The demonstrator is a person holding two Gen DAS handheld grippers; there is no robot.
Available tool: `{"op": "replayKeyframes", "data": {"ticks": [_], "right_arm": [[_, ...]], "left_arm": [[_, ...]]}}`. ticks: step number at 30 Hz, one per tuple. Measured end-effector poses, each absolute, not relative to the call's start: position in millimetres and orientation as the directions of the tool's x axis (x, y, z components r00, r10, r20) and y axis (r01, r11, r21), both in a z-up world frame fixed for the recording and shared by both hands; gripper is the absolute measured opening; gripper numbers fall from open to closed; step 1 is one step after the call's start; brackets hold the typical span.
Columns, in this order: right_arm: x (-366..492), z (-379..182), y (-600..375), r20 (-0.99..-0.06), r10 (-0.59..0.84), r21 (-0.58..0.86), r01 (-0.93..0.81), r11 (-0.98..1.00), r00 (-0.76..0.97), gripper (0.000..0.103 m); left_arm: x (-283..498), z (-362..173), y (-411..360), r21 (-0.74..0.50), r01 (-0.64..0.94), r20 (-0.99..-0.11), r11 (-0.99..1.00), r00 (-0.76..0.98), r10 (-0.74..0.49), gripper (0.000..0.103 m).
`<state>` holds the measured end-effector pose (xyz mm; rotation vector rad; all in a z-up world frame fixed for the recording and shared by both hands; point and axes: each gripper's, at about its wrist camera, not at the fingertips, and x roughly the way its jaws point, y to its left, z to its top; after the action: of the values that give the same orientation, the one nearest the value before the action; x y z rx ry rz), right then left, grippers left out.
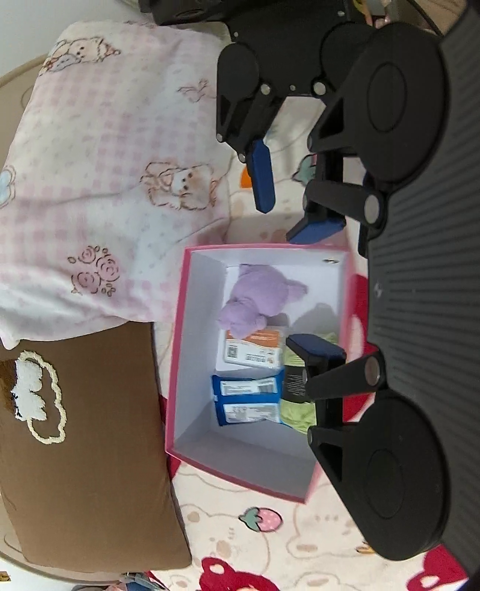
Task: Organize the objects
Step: 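Withdraw the left tool from the pink box toward the white wipe packet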
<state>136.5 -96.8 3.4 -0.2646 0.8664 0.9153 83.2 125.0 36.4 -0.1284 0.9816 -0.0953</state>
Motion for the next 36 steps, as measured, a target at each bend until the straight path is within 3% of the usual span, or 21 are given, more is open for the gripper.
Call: {"op": "replayKeyframes", "data": {"ticks": [19,24,36], "right_arm": [[65,33,-154,-0.738,0.544,0.123,-0.713,0.69,0.4,0.089],[48,37,-173,-0.75,0.492,0.071,-0.686,0.724,0.442,0.089],[36,31,-229,-0.736,0.482,0.122,-0.606,0.786,0.476,0.089]], "left_arm": [[12,64,93,-0.205,0.101,-0.826,0.973,0.516,-0.228,0.078],[8,56,77,-0.195,0.121,-0.847,0.973,0.48,-0.23,0.078],[5,51,32,-0.209,0.22,-0.85,0.953,0.44,-0.288,0.087]]}}
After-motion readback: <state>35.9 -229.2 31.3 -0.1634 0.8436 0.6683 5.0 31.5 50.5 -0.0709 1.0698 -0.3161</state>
